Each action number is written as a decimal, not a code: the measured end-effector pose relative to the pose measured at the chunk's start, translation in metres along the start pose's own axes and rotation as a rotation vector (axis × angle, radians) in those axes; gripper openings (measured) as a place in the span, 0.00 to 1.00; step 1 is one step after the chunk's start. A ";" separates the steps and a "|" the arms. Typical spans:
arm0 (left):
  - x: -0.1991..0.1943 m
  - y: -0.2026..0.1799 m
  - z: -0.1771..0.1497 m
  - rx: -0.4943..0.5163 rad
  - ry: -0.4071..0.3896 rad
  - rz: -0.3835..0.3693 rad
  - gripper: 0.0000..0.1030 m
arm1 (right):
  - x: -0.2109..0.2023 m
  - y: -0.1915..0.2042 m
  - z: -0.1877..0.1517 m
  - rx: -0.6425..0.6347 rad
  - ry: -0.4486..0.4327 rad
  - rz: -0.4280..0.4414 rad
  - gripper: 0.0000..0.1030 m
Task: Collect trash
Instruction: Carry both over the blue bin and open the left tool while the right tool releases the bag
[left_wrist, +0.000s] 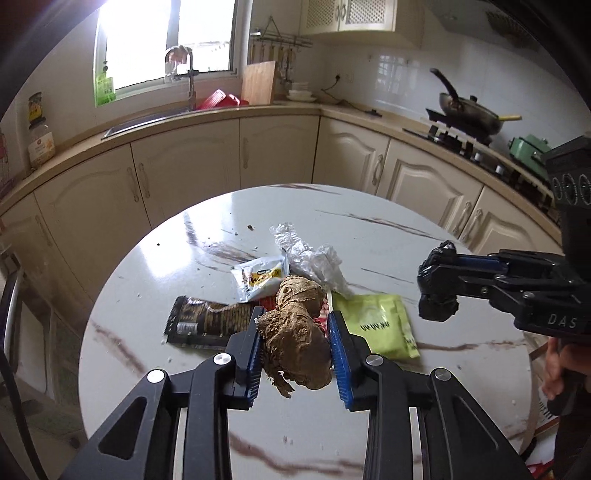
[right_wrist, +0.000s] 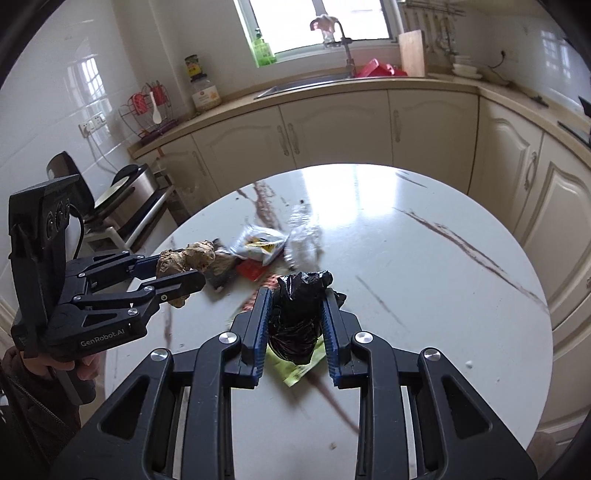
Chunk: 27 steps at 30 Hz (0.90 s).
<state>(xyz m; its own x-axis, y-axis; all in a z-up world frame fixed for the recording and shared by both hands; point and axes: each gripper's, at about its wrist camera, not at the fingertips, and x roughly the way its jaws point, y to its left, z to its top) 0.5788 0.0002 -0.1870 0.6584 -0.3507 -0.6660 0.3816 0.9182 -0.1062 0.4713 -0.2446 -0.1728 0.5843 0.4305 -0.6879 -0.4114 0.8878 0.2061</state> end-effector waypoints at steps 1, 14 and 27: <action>-0.011 0.001 -0.007 -0.002 -0.005 -0.005 0.28 | -0.004 0.009 -0.002 -0.006 -0.004 0.007 0.24; -0.163 0.078 -0.143 -0.164 -0.031 0.124 0.28 | 0.009 0.178 -0.024 -0.163 0.034 0.190 0.24; -0.200 0.170 -0.237 -0.404 0.091 0.232 0.27 | 0.127 0.348 -0.057 -0.303 0.173 0.251 0.24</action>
<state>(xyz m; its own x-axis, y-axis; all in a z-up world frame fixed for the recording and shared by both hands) 0.3585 0.2703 -0.2468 0.6300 -0.1270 -0.7661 -0.0639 0.9747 -0.2140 0.3627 0.1099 -0.2279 0.3249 0.5702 -0.7546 -0.7279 0.6601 0.1854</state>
